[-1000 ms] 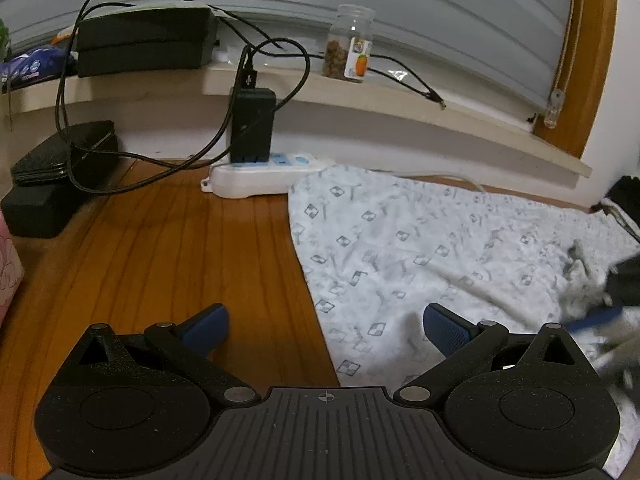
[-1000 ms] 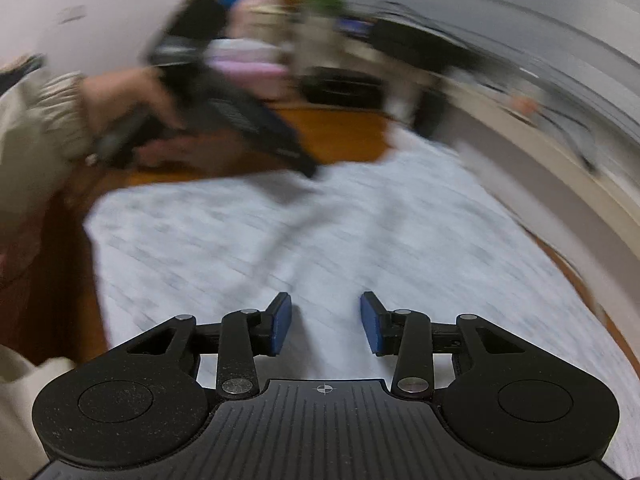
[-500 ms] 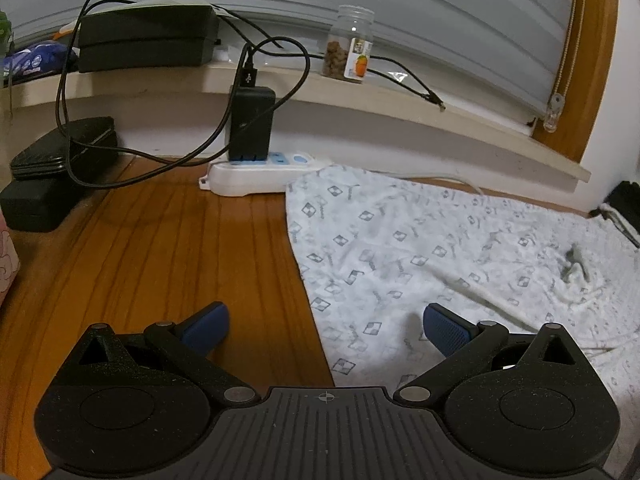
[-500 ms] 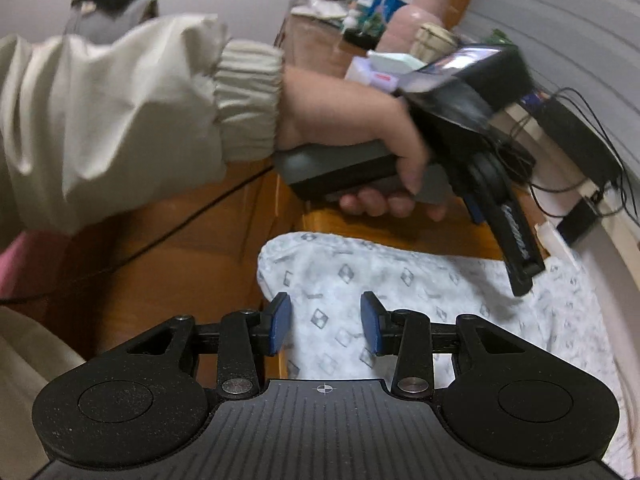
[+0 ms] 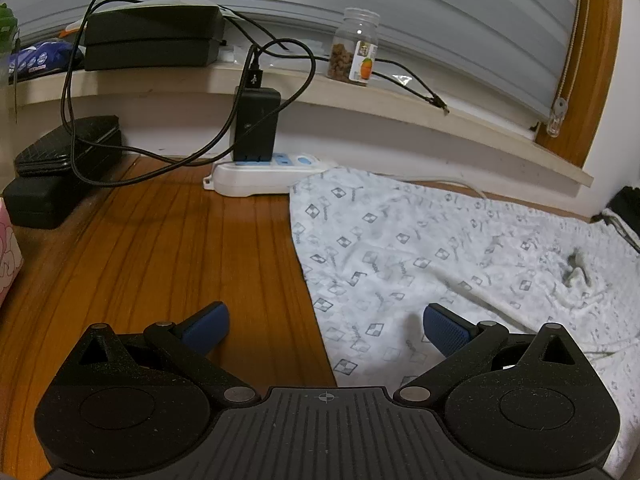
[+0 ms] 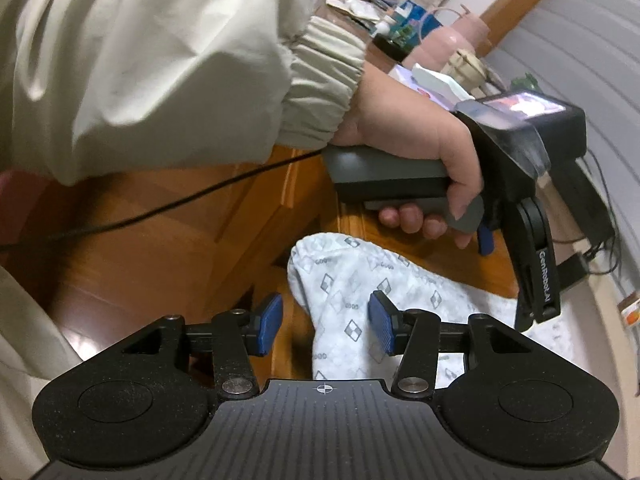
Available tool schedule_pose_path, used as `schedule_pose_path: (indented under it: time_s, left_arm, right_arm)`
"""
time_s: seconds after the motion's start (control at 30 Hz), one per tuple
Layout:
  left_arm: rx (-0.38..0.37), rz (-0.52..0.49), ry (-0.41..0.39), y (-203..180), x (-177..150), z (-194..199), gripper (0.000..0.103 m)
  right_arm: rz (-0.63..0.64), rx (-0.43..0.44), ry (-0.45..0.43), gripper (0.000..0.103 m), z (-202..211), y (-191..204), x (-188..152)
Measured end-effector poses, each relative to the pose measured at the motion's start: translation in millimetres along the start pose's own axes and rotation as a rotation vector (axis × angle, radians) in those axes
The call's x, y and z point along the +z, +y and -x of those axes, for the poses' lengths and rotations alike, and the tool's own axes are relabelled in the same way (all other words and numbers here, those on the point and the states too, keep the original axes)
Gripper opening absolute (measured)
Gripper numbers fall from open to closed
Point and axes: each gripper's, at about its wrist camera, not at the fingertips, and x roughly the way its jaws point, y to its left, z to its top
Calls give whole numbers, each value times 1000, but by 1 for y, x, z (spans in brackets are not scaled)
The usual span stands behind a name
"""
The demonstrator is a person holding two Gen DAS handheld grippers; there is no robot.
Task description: Fold clothes
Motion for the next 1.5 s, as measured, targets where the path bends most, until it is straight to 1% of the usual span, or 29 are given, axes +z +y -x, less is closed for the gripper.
schedule_pose_path:
  time_s: [0.1,0.13,0.17,0.2,0.23,0.27,0.33,0.4,0.47,0.53,0.6,0.67,0.8,0.87,1.0,1.13,1.27,1.37,1.43,1.5]
  left_arm:
    - [0,0,0,0,0,0,103]
    - [0,-1,1,1,0,0,103]
    - [1,-4,2,0,0,0,103]
    - [2,-7,3,0,0,0,103]
    - [2,-8,3,0,0,0,103]
    - [0,-9,5,0,0,0,103]
    - [-14,-13,10,2,1,0,103]
    - [-30,-12,14,4,2,1,103]
    - [-44,6,10,8,2,2,103]
    - [-34,22,6,10,3,3,103]
    - [-21,45,-6,13,2,7,103]
    - [-11,71,-42,19,-1,16,103]
    - [-7,132,-119,32,-7,38,102]
    - [-17,145,-157,35,-8,50,101]
    - [-44,147,-205,34,-7,66,100]
    - [-72,125,-223,26,-5,66,98]
    - [-102,103,-221,18,-3,60,98]
    - [-132,56,-195,10,-3,51,90]
    - [-139,28,-166,3,-2,43,72]
    - [-125,10,-133,-3,0,33,71]
  right_arm:
    - [50,-36,7,47,-3,6,-2]
    - [62,-42,9,46,-4,6,-3]
    - [62,-43,3,36,-4,5,-4]
    - [58,-44,-7,29,-2,3,-4]
    - [39,-26,-17,14,1,-2,-4]
    - [13,0,-27,7,4,-8,-5]
    - [-31,44,-48,3,12,-18,-5]
    - [-64,75,-71,3,23,-27,-5]
    - [-84,88,-95,3,37,-38,-3]
    - [-102,84,-109,3,48,-52,-2]
    - [-121,55,-107,3,57,-70,-4]
    - [-124,6,-93,3,61,-92,-8]
    - [-105,-94,-49,3,58,-137,-15]
    - [-97,-148,-22,3,53,-162,-18]
    - [-29,-244,31,3,32,-202,-24]
    - [26,-318,65,3,1,-232,-24]
    - [50,-392,88,3,-33,-256,-29]
    - [56,-449,100,3,-61,-271,-39]
    - [47,-466,104,3,-79,-278,-46]
    - [40,-480,119,3,-96,-281,-56]
